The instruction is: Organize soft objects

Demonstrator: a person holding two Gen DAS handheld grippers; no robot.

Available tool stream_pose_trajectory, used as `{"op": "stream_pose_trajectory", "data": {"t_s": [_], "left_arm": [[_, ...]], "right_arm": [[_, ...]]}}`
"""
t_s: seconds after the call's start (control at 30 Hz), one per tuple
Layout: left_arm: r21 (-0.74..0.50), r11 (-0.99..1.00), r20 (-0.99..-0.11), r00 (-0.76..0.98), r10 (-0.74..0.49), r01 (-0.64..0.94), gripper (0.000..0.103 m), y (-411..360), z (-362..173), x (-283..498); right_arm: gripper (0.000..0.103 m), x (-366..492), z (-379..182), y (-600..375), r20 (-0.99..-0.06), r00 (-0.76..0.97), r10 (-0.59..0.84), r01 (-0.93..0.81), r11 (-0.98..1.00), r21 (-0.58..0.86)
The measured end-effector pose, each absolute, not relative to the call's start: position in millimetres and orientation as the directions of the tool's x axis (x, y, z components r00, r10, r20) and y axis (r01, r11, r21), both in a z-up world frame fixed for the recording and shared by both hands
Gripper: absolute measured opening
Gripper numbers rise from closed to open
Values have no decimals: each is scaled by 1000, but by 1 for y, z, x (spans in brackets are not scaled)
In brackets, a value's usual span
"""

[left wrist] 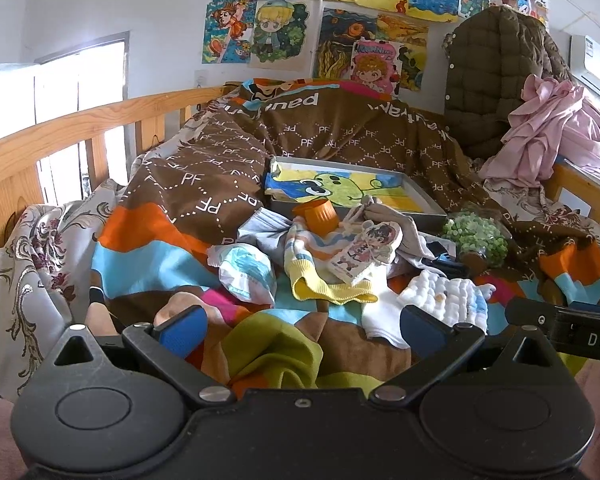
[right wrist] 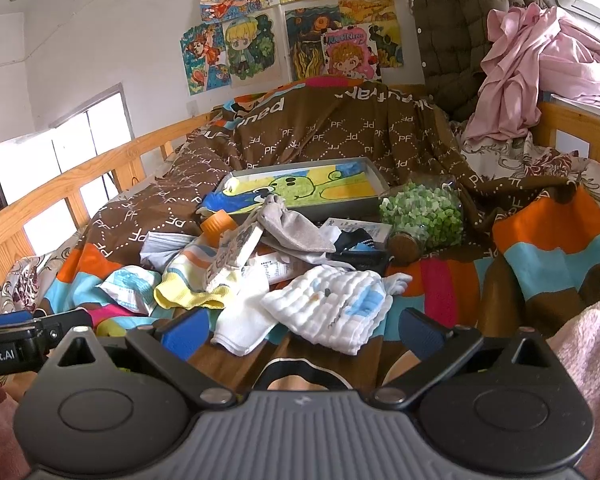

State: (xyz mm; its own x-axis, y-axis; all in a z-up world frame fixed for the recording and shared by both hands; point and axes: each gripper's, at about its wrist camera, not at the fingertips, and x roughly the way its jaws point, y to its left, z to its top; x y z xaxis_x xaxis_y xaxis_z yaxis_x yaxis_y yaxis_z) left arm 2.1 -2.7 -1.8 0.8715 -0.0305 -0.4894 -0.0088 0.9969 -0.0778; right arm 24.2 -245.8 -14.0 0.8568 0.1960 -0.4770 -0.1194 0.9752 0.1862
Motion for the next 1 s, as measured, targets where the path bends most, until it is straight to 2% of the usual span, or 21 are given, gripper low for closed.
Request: {"op": "stream_pose_trajectory", "data": {"t_s": [1.0], "left_arm": [[-82,997,-498,866,-42,2,102,-1,-4,4]], "right_arm": [[103,26,-16,-246,-479,855,198,-119,974,191]]}}
